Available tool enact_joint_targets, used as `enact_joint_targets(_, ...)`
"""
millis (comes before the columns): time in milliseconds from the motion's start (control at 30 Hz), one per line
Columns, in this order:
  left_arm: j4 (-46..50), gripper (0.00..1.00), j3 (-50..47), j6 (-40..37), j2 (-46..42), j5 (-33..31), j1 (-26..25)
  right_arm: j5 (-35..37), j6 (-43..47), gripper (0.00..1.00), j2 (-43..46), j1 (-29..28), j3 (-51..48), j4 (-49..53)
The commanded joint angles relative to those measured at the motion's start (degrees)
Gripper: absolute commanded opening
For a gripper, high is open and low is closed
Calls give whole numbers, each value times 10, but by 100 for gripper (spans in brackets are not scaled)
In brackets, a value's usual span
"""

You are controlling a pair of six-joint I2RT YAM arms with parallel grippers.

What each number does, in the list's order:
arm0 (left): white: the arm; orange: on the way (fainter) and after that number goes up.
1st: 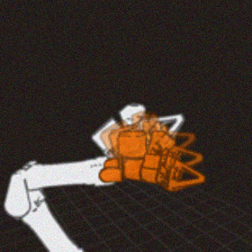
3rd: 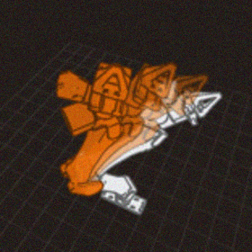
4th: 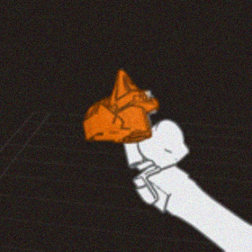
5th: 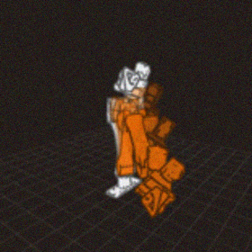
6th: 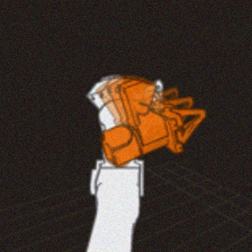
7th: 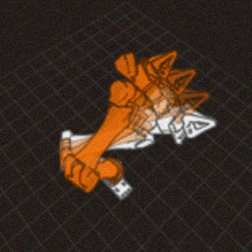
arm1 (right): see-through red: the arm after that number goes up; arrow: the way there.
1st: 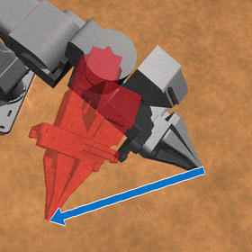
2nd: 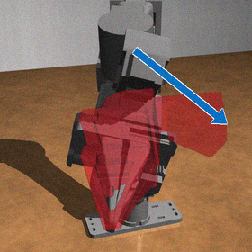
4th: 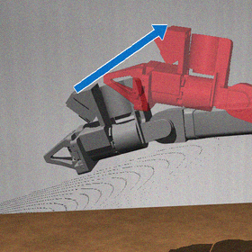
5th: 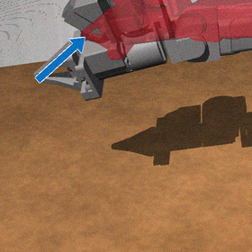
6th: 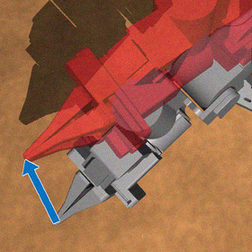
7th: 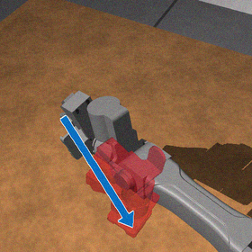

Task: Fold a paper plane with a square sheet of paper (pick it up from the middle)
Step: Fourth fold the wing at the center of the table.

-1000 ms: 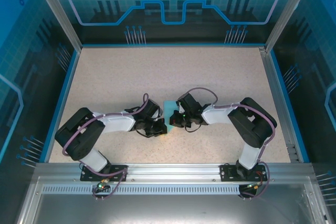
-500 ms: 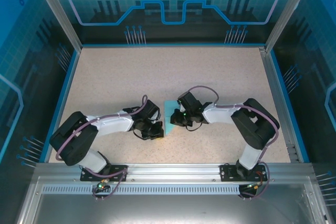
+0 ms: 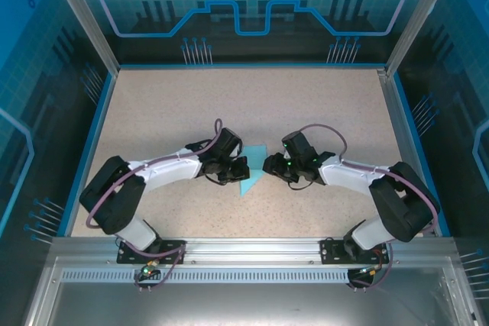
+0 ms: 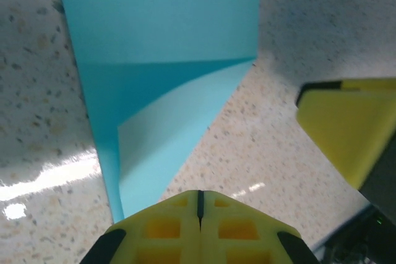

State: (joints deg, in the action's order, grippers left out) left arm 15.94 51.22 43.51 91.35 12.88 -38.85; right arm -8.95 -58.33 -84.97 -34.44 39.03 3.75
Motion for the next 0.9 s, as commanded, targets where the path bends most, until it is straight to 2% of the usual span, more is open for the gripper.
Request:
enact_joint_targets(0,10,0,26,-8,25,-59,-4,3,-4,46,14,8,-5,9)
enact_joint_targets(200,36,0,38,-10,48,-126,-3,-25,6,46,-18,11,14,8)
enact_joint_targets(433,37,0,34,-9,59,-129,-1,-63,22,44,-55,10,37,-9)
enact_joint_targets(867,36,0,30,-10,59,-126,3,-85,25,42,-119,9,67,-24)
